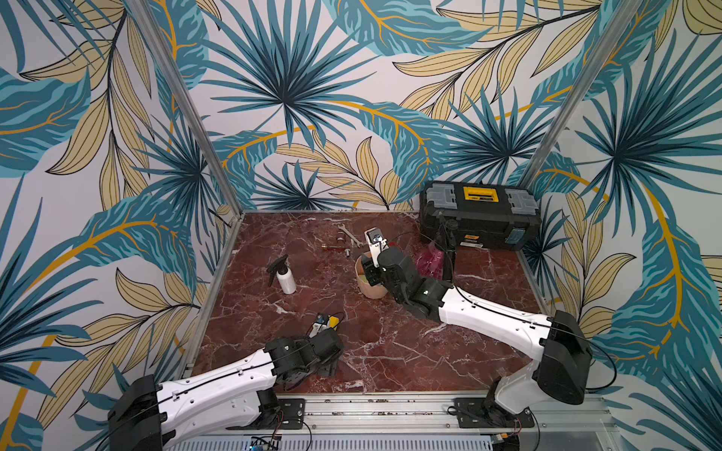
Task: Organize the gardening tools
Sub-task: Pick up the gardening tool from the center of the board.
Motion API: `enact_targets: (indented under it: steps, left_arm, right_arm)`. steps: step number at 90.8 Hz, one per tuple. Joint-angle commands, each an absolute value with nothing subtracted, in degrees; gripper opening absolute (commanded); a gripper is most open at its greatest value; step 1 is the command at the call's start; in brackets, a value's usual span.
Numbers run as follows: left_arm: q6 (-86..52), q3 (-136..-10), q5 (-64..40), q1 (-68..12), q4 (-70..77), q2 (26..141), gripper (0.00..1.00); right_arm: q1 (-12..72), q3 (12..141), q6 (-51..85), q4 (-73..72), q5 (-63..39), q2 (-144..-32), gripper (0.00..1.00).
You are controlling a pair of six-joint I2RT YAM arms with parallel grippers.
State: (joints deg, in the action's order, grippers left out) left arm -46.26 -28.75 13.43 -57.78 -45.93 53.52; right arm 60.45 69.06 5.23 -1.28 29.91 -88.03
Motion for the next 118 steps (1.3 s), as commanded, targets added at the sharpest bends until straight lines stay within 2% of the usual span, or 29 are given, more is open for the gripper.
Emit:
enact_targets:
  steps: [1,12,46,63,74,86,110,118]
  left_arm:
    - [-47.6,-27.4,12.1,-58.0,-46.4,53.0,0.75]
    - [-48.4,-26.1,12.2,-58.0,-45.9,52.9,0.68]
    - [-48.3,-25.2,13.4,-58.0,-44.3,54.7,0.67]
    - [-47.3,-25.9,13.5,-58.0,-43.5,56.3,0.42]
    - [-47.2,-26.3,14.1,-58.0,-43.9,56.1,0.31]
    - [-45.4,-27.1,14.2,-58.0,-43.3,54.5,0.23]
    - [-39.8,-28.4,17.0,-58.0,-40.1,45.9,0.05]
    - [-37.7,-28.7,17.2,-58.1,-39.3,43.9,0.02]
  right_arm:
    - [60.4,67.2,8.7,1.5,26.7,-84.4,0.57]
    - [60.4,65.6,10.3,1.2,23.6,-81.4,0.57]
    - [60.4,58.0,15.2,-2.5,17.1,-74.6,0.53]
    - [60.4,56.2,16.5,-2.3,15.5,-73.8,0.52]
    - [60.4,55.2,17.4,-2.4,15.2,-73.0,0.51]
    - [60.4,55.0,19.3,-1.5,13.4,-74.1,0.51]
    - [60.4,55.0,25.3,-2.7,0.8,-77.4,0.51]
    - [60.5,56.6,26.9,-1.1,-1.6,-78.6,0.51]
